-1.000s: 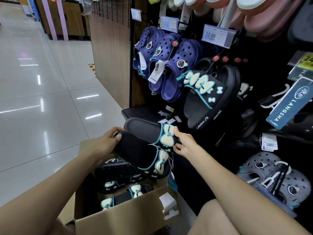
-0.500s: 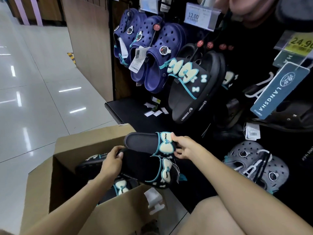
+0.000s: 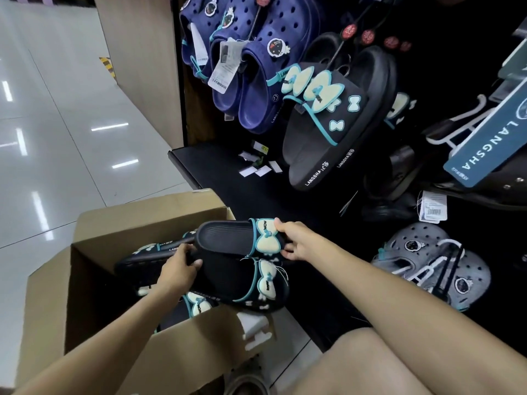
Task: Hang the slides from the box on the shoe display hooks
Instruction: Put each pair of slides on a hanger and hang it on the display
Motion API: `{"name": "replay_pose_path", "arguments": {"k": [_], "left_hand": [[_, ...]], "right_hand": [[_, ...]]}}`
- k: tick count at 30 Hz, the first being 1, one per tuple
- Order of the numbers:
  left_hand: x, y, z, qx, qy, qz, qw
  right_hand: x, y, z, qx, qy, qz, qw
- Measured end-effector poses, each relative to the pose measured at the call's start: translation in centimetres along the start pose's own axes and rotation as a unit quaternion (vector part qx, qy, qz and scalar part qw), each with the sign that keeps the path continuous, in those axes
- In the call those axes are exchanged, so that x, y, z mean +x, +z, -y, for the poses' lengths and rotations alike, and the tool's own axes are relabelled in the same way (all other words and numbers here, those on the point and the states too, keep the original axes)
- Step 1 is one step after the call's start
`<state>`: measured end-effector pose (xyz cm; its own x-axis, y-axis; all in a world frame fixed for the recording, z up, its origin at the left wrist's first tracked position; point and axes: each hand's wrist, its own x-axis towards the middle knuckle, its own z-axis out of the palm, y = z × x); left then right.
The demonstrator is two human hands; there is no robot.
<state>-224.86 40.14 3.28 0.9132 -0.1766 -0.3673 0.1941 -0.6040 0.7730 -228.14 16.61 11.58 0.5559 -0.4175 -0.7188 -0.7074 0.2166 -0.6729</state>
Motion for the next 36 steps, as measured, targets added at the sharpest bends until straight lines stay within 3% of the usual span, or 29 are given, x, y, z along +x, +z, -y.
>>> {"name": "replay_pose_path", "arguments": {"k": [4, 10, 13, 15, 17, 19, 22, 27, 36], "left_hand": [[-0.3, 0.1, 0.5, 0.172, 0.01, 0.035, 0.984], [-0.6, 1.6, 0.8, 0.257, 0.067, 0.066, 0.962], [-1.2, 2.3, 0.5, 0.305, 0.157, 0.001, 0.939], [-1.3, 2.9, -0.2, 0.277, 0.223, -0.031, 0.934], [-1.6, 3.7, -1.5, 0.181, 0.229, -0.008, 0.956], [-1.8, 4.4, -2.9, 0.093, 0.193, 0.037, 0.976], [-1.9, 5.7, -3.8, 0.042, 0.159, 0.09, 0.982], [-1.5, 7.1, -4.1, -0.077, 0.079, 0.067, 0.992], [-1.6, 7.1, -4.5, -0.093, 0.069, 0.031, 0.993]], "right_hand": [[-0.1, 0.4, -0.2, -0.024, 0.004, 0.021, 0.999], [-0.7, 0.9, -0.3, -0.068, -0.006, 0.011, 0.998], [-0.6, 0.9, -0.4, -0.059, -0.003, 0.013, 0.998], [-0.6, 1.0, -0.5, -0.06, -0.003, 0.013, 0.998], [-0.5, 1.0, -0.6, -0.064, -0.007, 0.012, 0.998], [-0.4, 1.0, -0.6, -0.067, -0.012, 0.009, 0.998], [-0.1, 0.9, -0.7, -0.064, -0.016, 0.004, 0.998], [0.5, 0.5, -1.0, -0.064, -0.02, 0.024, 0.997], [0.4, -1.4, -1.3, -0.161, -0.094, 0.029, 0.982]]}}
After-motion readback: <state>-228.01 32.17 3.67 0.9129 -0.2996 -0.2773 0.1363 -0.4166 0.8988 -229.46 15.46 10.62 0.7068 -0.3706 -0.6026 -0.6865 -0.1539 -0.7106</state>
